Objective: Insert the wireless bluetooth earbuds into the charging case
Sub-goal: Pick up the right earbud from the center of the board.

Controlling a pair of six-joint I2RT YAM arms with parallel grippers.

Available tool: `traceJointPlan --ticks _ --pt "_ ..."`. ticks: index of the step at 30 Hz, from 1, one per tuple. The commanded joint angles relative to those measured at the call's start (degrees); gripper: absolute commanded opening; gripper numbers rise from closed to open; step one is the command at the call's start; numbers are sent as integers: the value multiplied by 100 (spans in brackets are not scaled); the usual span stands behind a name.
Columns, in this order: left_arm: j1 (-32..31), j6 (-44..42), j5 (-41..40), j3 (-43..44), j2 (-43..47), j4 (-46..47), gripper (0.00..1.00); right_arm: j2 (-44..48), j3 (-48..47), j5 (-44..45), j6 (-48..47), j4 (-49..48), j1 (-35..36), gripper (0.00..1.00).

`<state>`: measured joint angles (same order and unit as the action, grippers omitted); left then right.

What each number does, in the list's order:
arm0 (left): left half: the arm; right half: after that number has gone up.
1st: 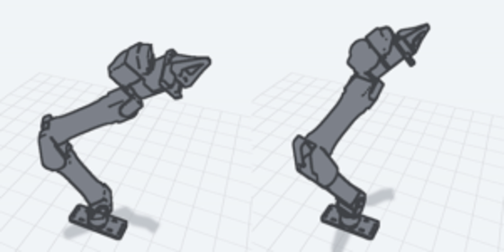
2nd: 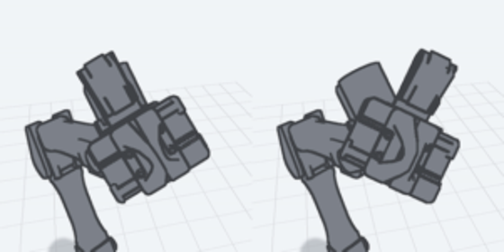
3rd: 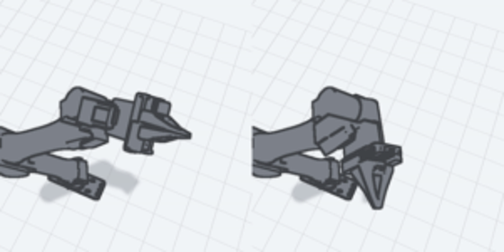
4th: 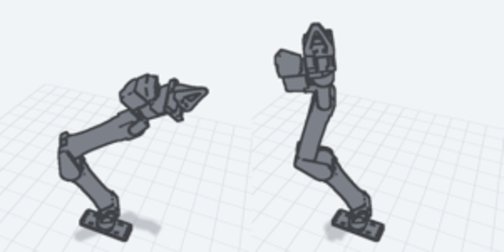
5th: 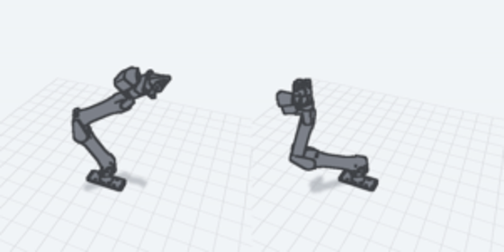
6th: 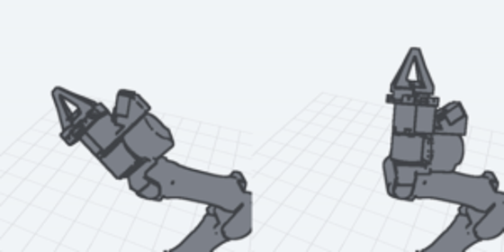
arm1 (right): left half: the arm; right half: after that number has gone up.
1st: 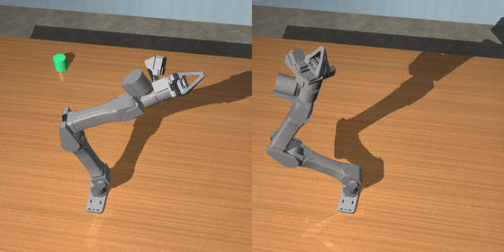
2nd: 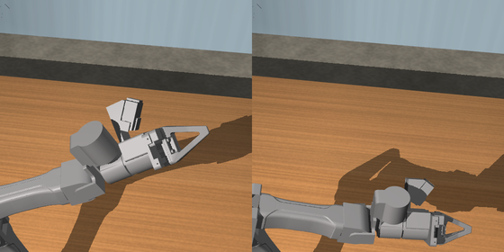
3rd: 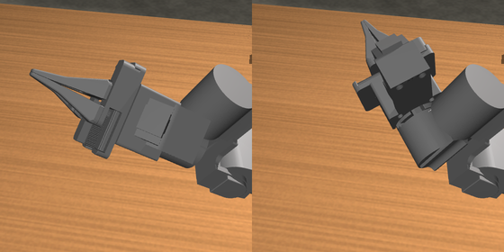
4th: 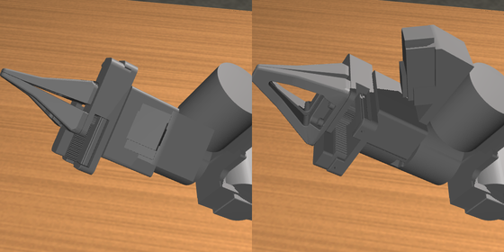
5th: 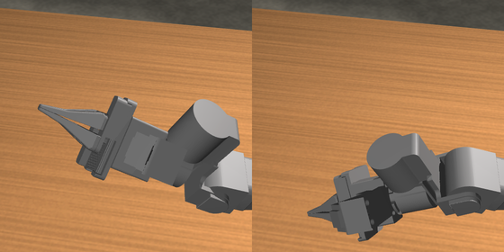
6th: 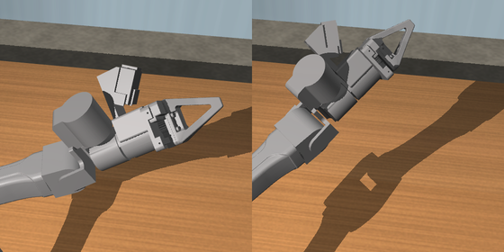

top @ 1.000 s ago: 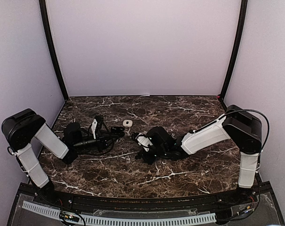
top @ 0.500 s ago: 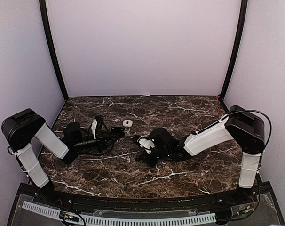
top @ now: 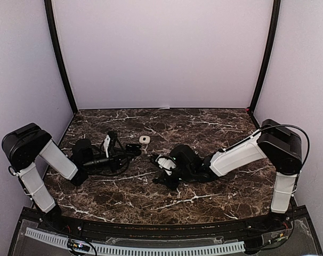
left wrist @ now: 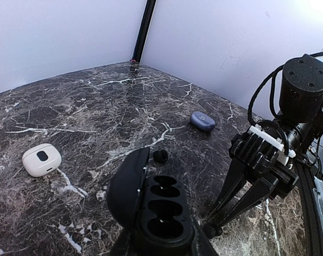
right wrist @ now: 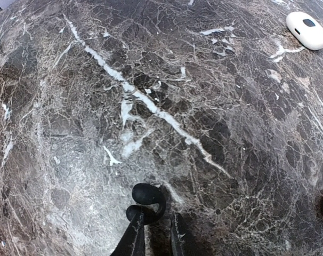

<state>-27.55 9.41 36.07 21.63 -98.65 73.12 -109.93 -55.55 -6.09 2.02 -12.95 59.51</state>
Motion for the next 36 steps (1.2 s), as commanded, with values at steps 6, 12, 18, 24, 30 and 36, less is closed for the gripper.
traceJointPlan --ticks 6,12,18,24,30,36 --pt "-17 -71 88 108 179 -68 0 -167 -292 -177 68 55 17 19" --pt "-20 -79 101 118 196 -97 0 -254 -368 -286 103 102 17 20" --pt "-20 -93 101 111 204 -114 0 -343 -434 -236 162 226 15 20" --pt "-20 -90 100 114 210 -119 0 -434 -521 -275 176 363 13 23" --pt "-15 -97 100 118 213 -133 0 -478 -569 -396 286 422 13 28" --pt "-17 -97 95 116 230 -150 0 -465 -543 -506 325 375 17 23"
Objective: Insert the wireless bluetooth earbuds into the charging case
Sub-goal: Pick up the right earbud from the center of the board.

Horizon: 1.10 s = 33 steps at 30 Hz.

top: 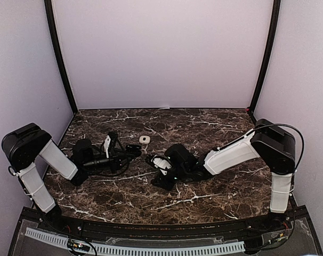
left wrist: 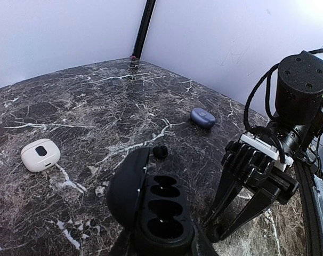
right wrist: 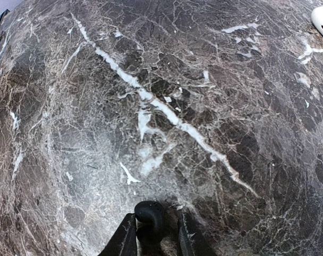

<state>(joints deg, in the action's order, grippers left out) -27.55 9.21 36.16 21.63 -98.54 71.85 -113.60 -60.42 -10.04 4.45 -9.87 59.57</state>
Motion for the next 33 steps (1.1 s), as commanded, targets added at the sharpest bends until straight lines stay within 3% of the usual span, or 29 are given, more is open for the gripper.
traceJointPlan --ticks 1,20,33 --pt "-14 -78 86 122 221 -23 0 -82 -48 -135 68 58 17 23" --pt "-18 -95 101 128 221 -49 0 348 220 -384 -136 -274 46 5" --pt "-23 -67 535 96 118 354 0 1250 873 -87 -482 -731 45 1"
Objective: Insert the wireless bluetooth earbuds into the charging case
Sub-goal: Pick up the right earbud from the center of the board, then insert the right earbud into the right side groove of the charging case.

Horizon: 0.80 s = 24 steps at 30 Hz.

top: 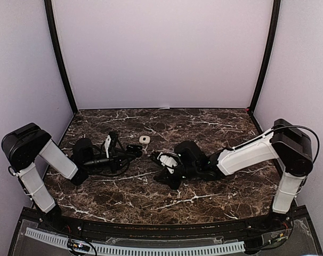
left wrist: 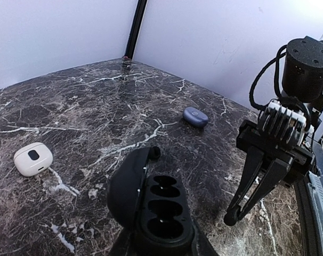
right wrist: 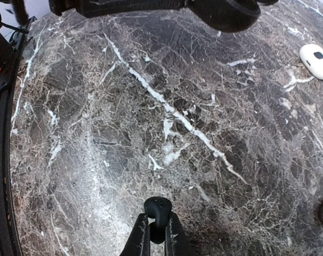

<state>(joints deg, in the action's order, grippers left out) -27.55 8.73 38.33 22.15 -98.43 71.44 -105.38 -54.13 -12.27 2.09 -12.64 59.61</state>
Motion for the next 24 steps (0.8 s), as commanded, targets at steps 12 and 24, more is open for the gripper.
traceJointPlan --ticks 12,24 --pt "-315 -510 884 46 87 509 0 1583 757 334 -661 -613 41 0" --pt "-906 -1139 1509 -135 77 1143 0 2320 770 770 -1703 -64 499 0"
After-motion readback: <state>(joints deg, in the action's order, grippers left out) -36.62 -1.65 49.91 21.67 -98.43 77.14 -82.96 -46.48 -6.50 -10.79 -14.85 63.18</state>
